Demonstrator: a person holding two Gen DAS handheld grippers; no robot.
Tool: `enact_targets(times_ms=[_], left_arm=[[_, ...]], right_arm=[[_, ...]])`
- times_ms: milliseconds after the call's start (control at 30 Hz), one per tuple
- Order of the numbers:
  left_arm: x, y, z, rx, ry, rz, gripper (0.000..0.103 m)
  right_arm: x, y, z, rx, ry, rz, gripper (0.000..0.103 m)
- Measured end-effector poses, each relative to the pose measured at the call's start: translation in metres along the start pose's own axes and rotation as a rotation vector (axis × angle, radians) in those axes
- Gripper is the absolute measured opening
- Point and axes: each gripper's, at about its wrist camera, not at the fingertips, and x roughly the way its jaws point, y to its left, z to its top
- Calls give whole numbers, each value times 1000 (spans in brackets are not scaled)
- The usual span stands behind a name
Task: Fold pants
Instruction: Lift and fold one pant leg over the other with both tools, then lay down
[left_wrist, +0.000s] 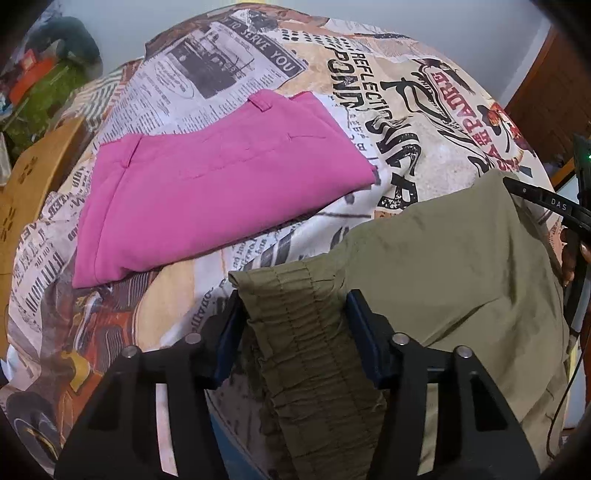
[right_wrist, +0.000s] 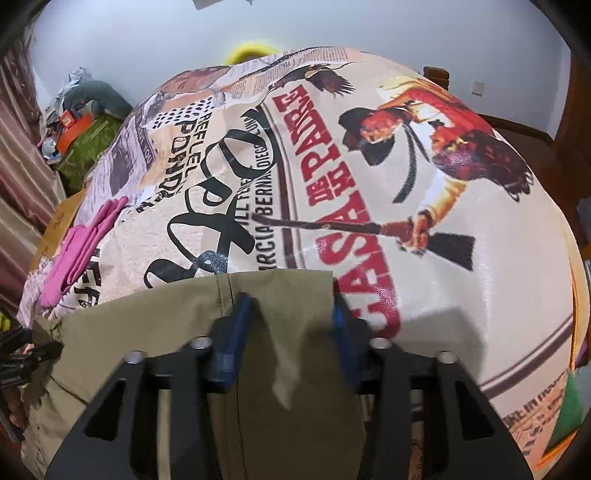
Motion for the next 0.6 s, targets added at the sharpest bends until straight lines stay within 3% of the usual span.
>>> enact_targets(times_ms=[100,367,600], left_arm=[[-2,-7,-3,33,-29,29,49],[-26,-10,-7,47,-99,62,37],[-74,-20,8,68,-205,65,37]], right_arm=[[-1,2,-1,-11,-12,-22,14],[-28,13,0,-30,-113,-63,12],[-66,25,8,-56,-206,-104,12]])
